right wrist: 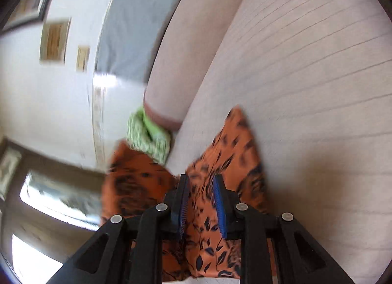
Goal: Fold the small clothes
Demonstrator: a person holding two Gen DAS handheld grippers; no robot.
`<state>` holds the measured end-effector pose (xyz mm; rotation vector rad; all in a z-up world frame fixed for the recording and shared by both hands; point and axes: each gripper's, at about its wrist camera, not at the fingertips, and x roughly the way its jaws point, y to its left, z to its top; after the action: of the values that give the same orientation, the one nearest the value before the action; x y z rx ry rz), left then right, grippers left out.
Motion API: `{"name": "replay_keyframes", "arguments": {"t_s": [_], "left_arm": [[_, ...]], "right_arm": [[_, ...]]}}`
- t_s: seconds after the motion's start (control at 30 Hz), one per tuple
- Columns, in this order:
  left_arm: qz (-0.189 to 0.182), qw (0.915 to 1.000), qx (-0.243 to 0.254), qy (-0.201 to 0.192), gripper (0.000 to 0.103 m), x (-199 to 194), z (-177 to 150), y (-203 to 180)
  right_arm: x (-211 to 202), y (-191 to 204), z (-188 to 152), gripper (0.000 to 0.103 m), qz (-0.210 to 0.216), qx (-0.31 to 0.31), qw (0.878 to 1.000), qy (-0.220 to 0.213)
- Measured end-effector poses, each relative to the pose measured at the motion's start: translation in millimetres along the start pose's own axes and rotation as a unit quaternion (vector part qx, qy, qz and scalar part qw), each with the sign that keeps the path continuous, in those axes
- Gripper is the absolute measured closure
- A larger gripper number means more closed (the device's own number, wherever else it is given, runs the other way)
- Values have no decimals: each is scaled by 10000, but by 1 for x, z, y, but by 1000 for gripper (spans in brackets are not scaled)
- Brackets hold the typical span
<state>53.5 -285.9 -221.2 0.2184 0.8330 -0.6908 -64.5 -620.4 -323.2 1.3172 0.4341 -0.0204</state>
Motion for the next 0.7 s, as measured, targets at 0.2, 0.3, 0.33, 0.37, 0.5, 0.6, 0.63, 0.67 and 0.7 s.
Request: {"name": "replay_keyframes", "arguments": {"t_s": [0.2,0.3,0.33,0.37,0.5,0.6,0.63,0.67,0.7], "left_arm": [[64,9936,720,868,63,66,-25,-51],[-484,9927,676,875,54,45,-18,-38],[-634,9919,613,919,53,38,-15,-31],[-808,9910,552,919,51,27,-13,-22],[-984,9928,397,553,38,-10,-12,15],[-916,9941,339,467,38,-20,-16,33],[-884,9945,317,467,38,-20,-17,33],[-873,9946,283,481,38,-18,-20,35],[-902,9944,256,490,38,-18,-23,36]], "right_arm": [[-18,-18,8,70,280,269,9992,-10],[-12,-17,7,33,257,253,9993,133],[-8,-14,5,33,250,190,9994,147],[-5,-11,5,33,269,119,9994,181],[18,-3,5,33,-324,-59,9988,354],[34,4,9,33,-837,-346,9952,359],[41,9,11,33,-1019,-538,9926,379],[45,12,12,33,-1199,-697,9897,354],[48,16,14,33,-1389,-844,9863,277]]}}
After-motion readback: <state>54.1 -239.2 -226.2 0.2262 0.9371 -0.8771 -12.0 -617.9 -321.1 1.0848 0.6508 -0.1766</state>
